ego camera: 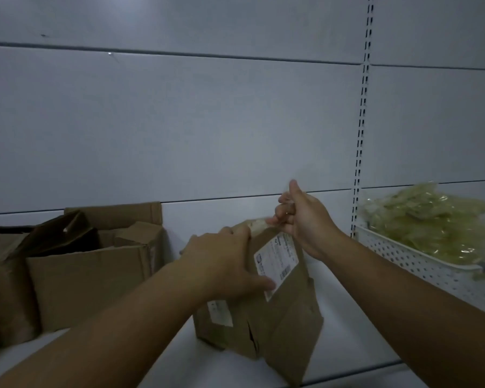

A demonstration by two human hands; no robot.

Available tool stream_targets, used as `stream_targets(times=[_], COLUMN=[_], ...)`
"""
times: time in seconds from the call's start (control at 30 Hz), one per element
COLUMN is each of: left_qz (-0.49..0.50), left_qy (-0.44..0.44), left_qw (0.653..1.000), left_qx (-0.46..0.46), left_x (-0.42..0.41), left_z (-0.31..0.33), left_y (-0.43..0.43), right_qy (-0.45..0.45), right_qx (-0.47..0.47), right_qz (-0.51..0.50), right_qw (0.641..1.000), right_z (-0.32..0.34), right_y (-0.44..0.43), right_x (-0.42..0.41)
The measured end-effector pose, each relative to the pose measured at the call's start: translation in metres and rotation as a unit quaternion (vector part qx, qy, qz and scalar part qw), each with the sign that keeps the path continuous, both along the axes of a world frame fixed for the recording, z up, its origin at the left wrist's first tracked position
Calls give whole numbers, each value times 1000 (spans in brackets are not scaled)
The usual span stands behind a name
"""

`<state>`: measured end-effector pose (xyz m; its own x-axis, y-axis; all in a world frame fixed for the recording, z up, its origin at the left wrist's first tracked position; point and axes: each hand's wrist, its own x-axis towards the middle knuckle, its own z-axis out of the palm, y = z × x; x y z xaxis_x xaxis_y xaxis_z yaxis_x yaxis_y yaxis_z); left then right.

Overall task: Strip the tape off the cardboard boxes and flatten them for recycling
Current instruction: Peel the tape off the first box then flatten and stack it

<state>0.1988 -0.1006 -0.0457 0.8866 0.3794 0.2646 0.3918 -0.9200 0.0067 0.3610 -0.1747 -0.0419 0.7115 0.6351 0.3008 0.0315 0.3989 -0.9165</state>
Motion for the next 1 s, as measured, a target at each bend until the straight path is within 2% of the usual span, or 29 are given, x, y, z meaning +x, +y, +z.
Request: stream_targets(times=[0.07,0.13,0.23,0.33,0.4,0.47,0.53,0.6,0.67,0.8,0.87,0.9,0.93,1.0], left_qz=[-30,-60,-33,35,67,40,-12,-39,-41,-16,-8,-8,-9,-7], left_qy=[28,36,67,27,2,-53,-80,-12,49,42,34,28,23,16], left_qw=[999,998,997,996,997,997,990,987,989,988,990,990,989,988], left_qx=[20,0,-21,-73,-47,-38,-119,-155,-131,-146,-139,-139,-143,-155], left_x=[1,-7,-19,-12,7,28,44,53,58,60,61,61,61,61], left_z=[2,9,10,12,18,20,15,6,0,-1,-3,-3,-2,-2], left_y=[6,26,58,71,66,52,41,39,45,47,45,44,43,42], right_qy=[11,21,49,89,81,68,53,35,25,26,-34,-104,-197,-375], right_qx=[15,40,61,66,46,29,17,6,18,36,-9,-51,-104,-207], right_qz=[9,17,13,30,45,58,58,45,14,-60,-84,-100,-119,-138], right_qw=[1000,999,997,993,995,996,997,998,999,997,996,988,967,893], right_z=[6,15,25,24,22,21,23,26,34,61,63,60,54,40], right_y=[-3,-11,-26,-34,-36,-38,-39,-44,-57,-98,-107,-109,-108,-103], right_x=[4,10,20,23,20,14,10,11,23,56,62,63,61,54])
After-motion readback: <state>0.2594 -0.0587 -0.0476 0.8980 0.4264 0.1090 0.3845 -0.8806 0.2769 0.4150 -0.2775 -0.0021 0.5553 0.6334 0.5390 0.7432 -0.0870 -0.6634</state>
